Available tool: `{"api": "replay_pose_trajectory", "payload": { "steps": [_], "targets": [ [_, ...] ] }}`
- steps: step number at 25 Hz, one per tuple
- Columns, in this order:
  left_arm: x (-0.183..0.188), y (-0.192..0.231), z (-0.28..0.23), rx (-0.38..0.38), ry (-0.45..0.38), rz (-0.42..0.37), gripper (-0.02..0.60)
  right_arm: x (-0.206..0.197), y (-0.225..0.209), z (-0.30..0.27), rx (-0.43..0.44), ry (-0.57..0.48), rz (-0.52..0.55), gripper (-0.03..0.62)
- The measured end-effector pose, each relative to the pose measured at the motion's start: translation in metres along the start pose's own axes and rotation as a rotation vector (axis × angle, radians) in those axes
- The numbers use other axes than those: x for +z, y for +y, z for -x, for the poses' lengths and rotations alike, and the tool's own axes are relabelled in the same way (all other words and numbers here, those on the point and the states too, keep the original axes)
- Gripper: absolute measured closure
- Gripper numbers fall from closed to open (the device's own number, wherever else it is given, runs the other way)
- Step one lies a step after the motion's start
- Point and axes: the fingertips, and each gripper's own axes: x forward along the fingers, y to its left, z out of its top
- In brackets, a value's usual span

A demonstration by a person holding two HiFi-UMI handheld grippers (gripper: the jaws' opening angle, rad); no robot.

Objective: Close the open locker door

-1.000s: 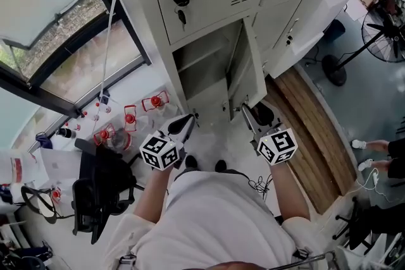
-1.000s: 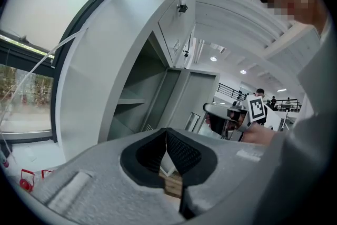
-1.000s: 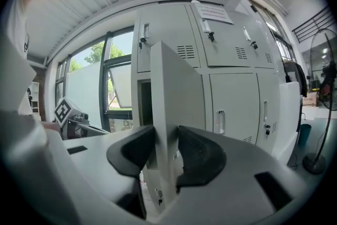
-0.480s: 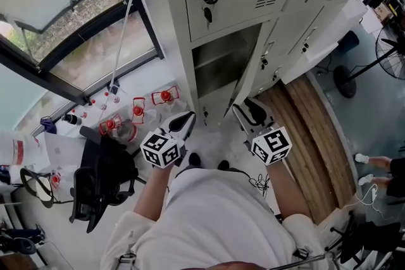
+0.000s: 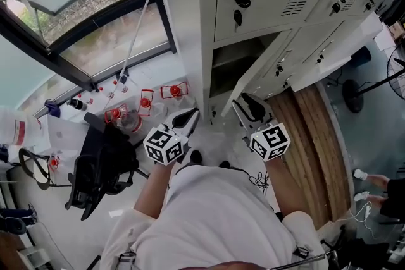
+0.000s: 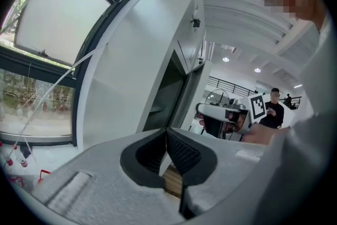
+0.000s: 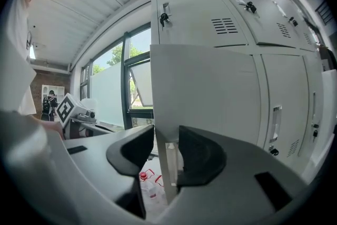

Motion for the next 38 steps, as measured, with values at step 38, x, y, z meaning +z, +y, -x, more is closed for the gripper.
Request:
{"api": "replay_pose_trajectory", "payload": {
  "steps": [38],
  "targets": [
    [0.018,0.043,0.009,0.092,-0.046,0.008,0.566,0.020,-0.011,-0.091,0.058,0.009,0.052,0.450]
  ]
}}
